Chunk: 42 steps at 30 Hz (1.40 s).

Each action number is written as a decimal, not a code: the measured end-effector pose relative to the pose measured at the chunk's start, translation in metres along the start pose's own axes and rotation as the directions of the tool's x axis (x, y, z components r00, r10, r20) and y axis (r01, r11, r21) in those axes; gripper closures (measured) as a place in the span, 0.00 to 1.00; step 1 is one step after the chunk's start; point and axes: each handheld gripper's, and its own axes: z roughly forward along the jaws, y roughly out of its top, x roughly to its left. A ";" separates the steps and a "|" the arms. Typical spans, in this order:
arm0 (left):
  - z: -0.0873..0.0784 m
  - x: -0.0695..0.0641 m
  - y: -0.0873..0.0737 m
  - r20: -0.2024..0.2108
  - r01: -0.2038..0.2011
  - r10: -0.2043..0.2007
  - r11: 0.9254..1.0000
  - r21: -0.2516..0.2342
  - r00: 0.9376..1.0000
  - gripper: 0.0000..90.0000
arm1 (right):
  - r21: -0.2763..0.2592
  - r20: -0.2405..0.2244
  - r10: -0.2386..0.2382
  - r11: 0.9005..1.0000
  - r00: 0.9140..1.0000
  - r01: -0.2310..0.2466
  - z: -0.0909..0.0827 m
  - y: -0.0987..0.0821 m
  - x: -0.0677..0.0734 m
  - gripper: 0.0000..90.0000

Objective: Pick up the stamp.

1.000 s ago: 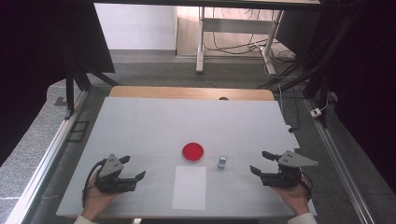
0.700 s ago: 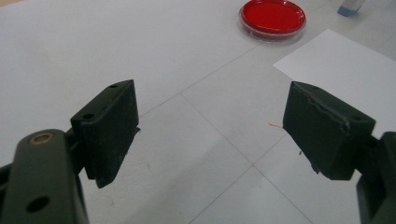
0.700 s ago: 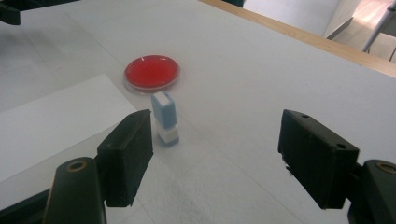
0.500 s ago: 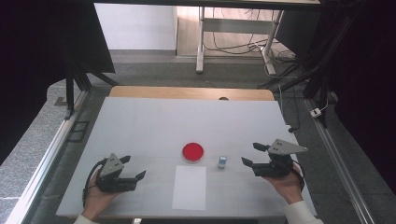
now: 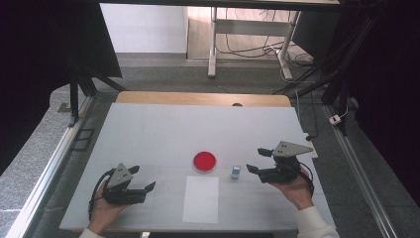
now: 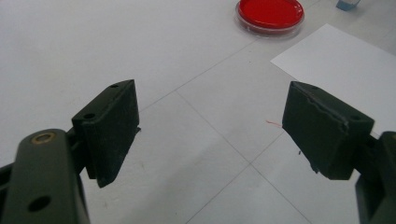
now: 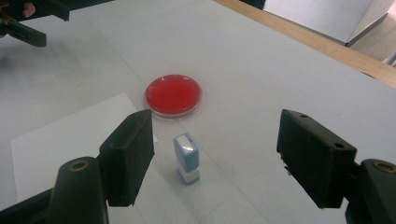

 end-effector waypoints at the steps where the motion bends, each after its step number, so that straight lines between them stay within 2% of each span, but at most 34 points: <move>1: 0.000 0.000 0.000 0.000 0.000 0.000 1.000 0.000 1.000 0.21 | 0.001 -0.008 -0.003 1.000 1.000 0.003 0.002 0.001 0.000 0.30; 9: 0.002 -0.001 0.000 0.003 -0.005 0.005 1.000 0.008 1.000 0.21 | 0.049 -0.067 -0.022 0.998 0.998 0.026 0.019 0.011 0.003 0.30; 17: 0.004 0.000 0.000 0.006 -0.012 0.012 1.000 0.014 1.000 0.21 | 0.106 -0.111 -0.060 0.992 0.992 0.072 0.039 0.009 0.008 0.30; 21: 0.004 -0.001 0.000 0.005 -0.014 0.013 1.000 0.016 1.000 0.22 | 0.116 -0.116 -0.053 0.991 0.992 0.067 0.048 0.008 0.004 0.30; 28: 0.004 -0.001 0.000 0.006 -0.017 0.017 1.000 0.016 1.000 0.22 | 0.142 -0.121 -0.063 0.987 0.991 0.080 0.054 0.006 0.003 0.33; 34: 0.003 -0.001 -0.001 0.008 -0.019 0.019 1.000 0.016 1.000 0.22 | 0.173 -0.145 -0.054 0.982 0.988 0.079 0.062 -0.001 0.000 0.39; 38: 0.003 -0.001 -0.001 0.009 -0.019 0.018 1.000 0.017 1.000 0.22 | 0.198 -0.141 -0.070 0.975 0.988 0.097 0.067 -0.006 0.001 0.42; 42: 0.003 0.000 -0.002 0.010 -0.016 0.016 1.000 0.016 1.000 0.22 | 0.196 -0.142 -0.074 0.975 0.987 0.102 0.069 -0.008 0.001 0.45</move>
